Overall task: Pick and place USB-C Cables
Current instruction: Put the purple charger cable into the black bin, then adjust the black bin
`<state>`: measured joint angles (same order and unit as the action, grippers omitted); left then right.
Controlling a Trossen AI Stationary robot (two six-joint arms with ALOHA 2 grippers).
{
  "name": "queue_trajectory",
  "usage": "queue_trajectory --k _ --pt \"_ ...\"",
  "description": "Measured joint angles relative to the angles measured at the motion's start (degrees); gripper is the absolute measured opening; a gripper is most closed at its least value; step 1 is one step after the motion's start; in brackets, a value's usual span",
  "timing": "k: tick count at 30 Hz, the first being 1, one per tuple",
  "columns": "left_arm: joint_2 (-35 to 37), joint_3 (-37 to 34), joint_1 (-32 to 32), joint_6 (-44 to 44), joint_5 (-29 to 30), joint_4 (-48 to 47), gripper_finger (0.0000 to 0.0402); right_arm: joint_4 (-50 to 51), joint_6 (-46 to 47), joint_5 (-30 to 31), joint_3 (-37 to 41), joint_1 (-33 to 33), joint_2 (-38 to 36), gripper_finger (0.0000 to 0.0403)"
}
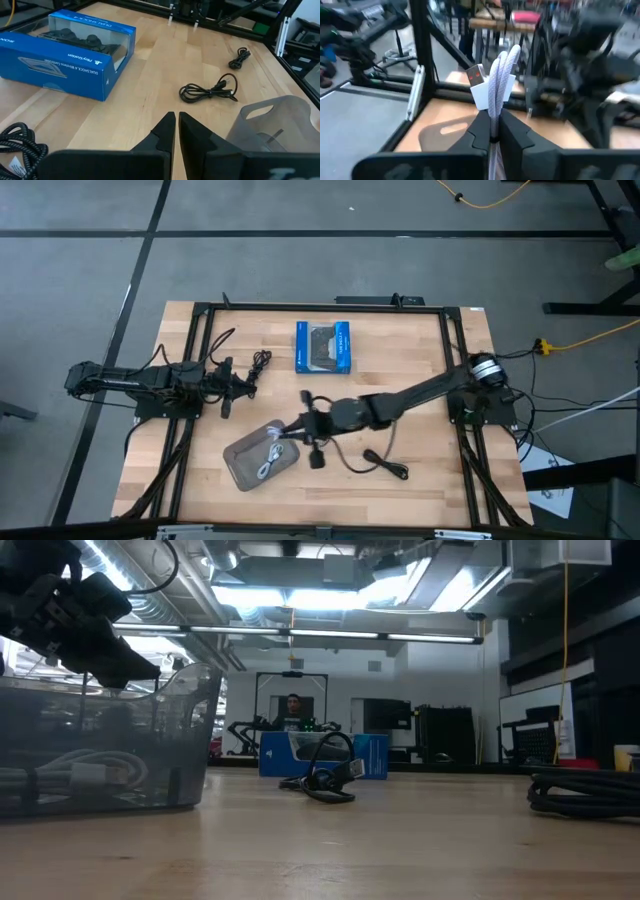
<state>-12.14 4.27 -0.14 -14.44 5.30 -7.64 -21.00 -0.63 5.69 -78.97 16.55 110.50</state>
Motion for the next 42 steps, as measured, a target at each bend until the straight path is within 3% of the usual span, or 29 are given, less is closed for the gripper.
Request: queue_trajectory --k 7,13,36,42 --pt "0.00 0.00 0.00 0.00 -0.02 -0.02 0.0016 12.58 0.38 -9.48 -13.33 -2.20 10.27 0.0021" --pt "0.00 0.00 0.00 0.00 -0.02 -0.17 0.0016 19.64 0.38 -11.38 -21.36 -2.42 15.92 0.0020" --pt "0.00 0.00 0.00 0.00 -0.02 -0.28 0.0016 26.71 4.94 -11.36 -21.91 -2.09 18.47 0.0121" --pt "0.00 0.00 -0.01 0.00 -0.01 -0.28 0.0016 27.99 15.10 -11.36 -21.91 -2.09 18.47 0.0116"
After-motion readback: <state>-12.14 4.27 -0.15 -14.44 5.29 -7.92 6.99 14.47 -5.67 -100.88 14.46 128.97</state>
